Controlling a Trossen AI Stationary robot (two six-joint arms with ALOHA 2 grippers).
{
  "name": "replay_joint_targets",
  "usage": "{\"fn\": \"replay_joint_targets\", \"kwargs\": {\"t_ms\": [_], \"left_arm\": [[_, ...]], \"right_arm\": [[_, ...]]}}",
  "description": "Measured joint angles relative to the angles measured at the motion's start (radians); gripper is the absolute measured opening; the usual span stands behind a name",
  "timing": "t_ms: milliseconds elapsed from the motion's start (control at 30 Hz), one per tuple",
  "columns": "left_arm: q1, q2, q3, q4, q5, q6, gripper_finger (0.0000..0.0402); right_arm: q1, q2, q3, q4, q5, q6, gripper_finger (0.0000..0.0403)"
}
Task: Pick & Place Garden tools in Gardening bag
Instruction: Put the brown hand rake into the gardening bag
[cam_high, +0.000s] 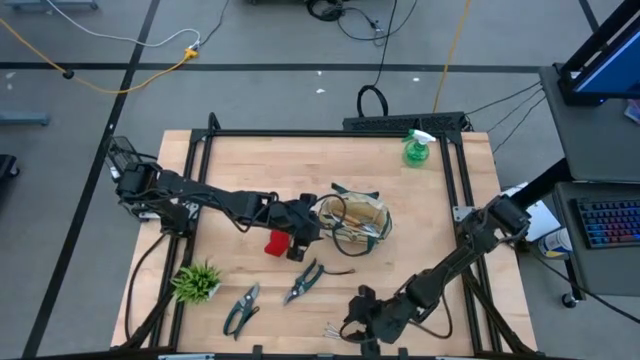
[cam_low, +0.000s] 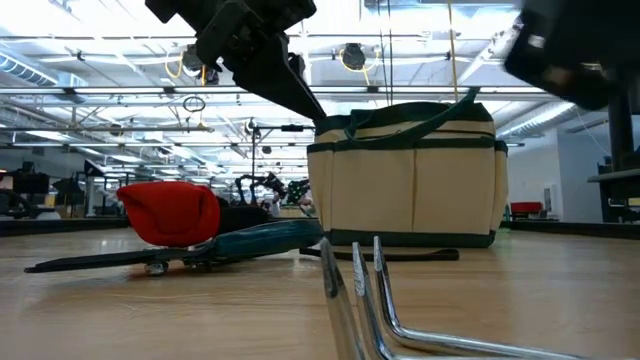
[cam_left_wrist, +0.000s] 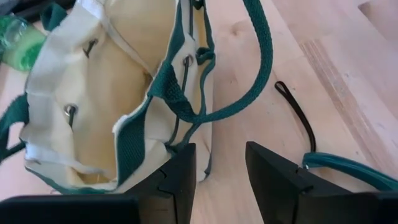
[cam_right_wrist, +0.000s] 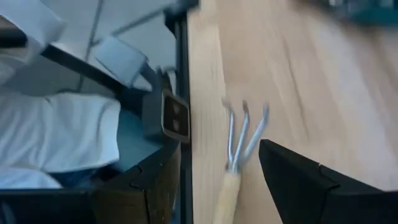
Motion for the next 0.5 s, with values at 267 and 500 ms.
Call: {"fn": "replay_joint_targets", "kwargs": {"t_ms": [267,500], "left_arm": [[-0.001,0.000,0.000,-0.032,0.000,-0.032,0.0145],[-0.001,0.000,0.000,-0.033,0.000,-0.032,0.0145]], "right_arm": [[0.058,0.005,0.013,-0.121,-0.006,0.205,0.0212],[0.075,0.060,0.012,-0.151,-0.054,0.220,0.0212]]}}
